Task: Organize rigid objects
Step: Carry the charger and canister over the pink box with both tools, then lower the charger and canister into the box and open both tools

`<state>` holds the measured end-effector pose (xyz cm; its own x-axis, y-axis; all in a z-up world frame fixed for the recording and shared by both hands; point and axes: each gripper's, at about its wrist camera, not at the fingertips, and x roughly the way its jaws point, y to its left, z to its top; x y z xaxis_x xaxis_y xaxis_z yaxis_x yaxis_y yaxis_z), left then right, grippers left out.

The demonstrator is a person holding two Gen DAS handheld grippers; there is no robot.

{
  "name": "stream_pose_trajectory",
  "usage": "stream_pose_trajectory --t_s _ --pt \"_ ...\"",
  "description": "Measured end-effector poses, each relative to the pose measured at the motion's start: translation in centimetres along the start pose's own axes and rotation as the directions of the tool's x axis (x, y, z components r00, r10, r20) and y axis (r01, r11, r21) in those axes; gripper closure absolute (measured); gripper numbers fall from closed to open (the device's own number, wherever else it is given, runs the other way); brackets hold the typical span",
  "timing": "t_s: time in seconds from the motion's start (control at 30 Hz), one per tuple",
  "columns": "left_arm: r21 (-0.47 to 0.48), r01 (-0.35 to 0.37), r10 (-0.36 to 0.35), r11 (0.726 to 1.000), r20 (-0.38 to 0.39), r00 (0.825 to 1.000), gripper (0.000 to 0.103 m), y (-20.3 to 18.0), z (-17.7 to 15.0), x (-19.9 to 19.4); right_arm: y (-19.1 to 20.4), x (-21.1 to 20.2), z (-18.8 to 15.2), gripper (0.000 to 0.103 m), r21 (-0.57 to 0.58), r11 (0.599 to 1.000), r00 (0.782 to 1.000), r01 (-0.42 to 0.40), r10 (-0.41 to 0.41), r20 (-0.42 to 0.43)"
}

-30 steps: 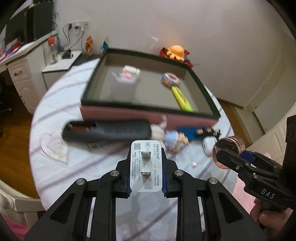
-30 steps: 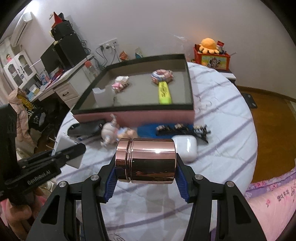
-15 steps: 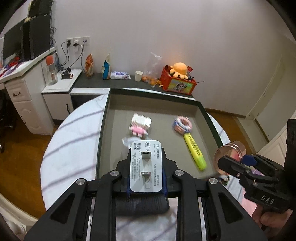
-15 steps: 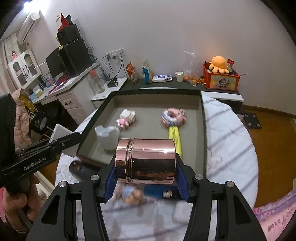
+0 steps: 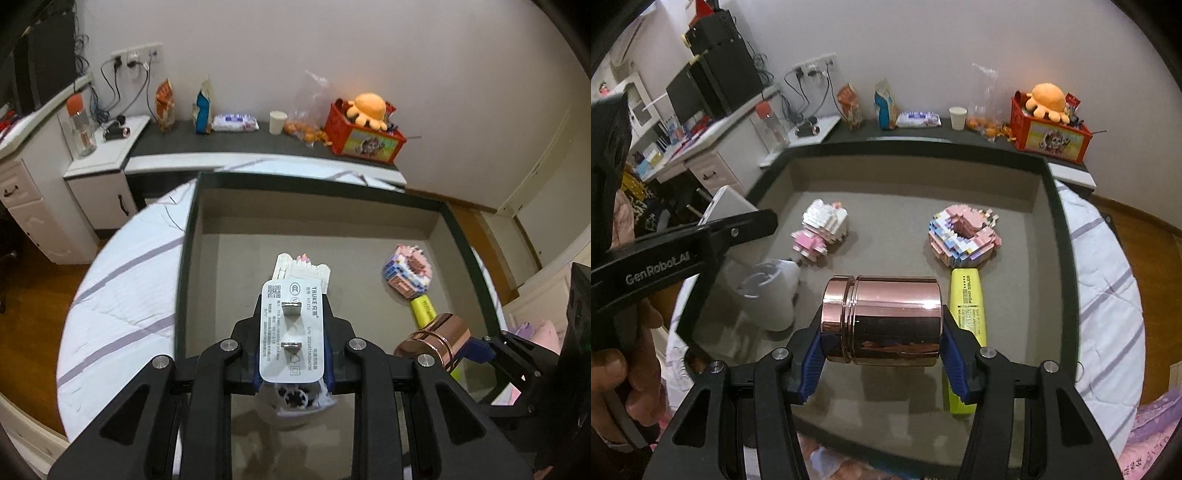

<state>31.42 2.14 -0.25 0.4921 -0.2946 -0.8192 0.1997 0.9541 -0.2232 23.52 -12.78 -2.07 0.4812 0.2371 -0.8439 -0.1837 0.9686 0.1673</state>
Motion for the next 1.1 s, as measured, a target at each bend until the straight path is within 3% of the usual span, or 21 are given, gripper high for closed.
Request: stream_pose_trajectory --t_s 0.13,0.2,0.23,0.27,0.3,0.37,0.43,0.7,0.83,1.1 --pt "0.003 -0.030 0.031 1.000 -0.030 0.999 0.078 0.0 -0.1 1.1 0.1 0.9 0.0 0.047 -0.017 1.000 0.999 0.018 -0.019 -0.032" --pt "0.006 -0.052 0.052 0.999 -0.026 0.998 0.062 0.0 -0.1 1.1 0.1 1.3 -0.1 0.047 -0.017 1.000 0.999 0.022 -0.023 -0.046" --pt "0.003 -0.063 0.063 0.998 -0.023 0.998 0.037 0.0 -0.1 1.0 0.2 1.4 -0.2 0.046 -0.019 0.999 0.998 0.027 -0.028 -0.050" --pt "-0.003 -0.053 0.052 0.999 -0.006 0.999 0.027 0.1 -0.3 0.6 0.2 1.4 -0.3 0.044 -0.020 0.999 0.998 0.030 -0.031 -0.047" --pt "-0.006 -0.047 0.047 0.999 -0.002 0.999 0.026 0.1 -0.3 0.4 0.1 1.3 -0.2 0.040 -0.016 0.999 0.999 0.028 -0.029 -0.043" --pt "0.009 -0.061 0.061 0.998 0.012 0.998 0.019 -0.5 -0.6 0.0 0.0 0.6 -0.2 0.022 -0.006 1.000 0.999 0.030 -0.030 -0.016" --pt "0.018 -0.100 0.099 0.995 0.041 0.994 0.008 -0.9 -0.9 -0.7 0.1 0.1 -0.2 0.021 -0.007 0.999 0.999 0.034 -0.034 0.004" --pt "-0.011 -0.133 0.133 0.991 0.125 0.983 0.001 -1.4 -2.1 -5.1 -0.5 -3.2 -1.1 0.014 0.044 0.998 0.995 0.037 -0.041 0.090" --pt "-0.009 -0.173 0.173 0.985 0.144 0.974 0.001 -1.9 -3.5 -7.3 -0.8 -4.9 -1.8 0.000 0.072 0.997 0.991 0.031 -0.040 0.128" --pt "-0.005 -0.195 0.193 0.981 0.165 0.967 0.000 -3.0 -7.5 -10.7 -0.9 -8.5 -4.1 0.000 0.105 0.994 0.981 0.009 -0.029 0.194"
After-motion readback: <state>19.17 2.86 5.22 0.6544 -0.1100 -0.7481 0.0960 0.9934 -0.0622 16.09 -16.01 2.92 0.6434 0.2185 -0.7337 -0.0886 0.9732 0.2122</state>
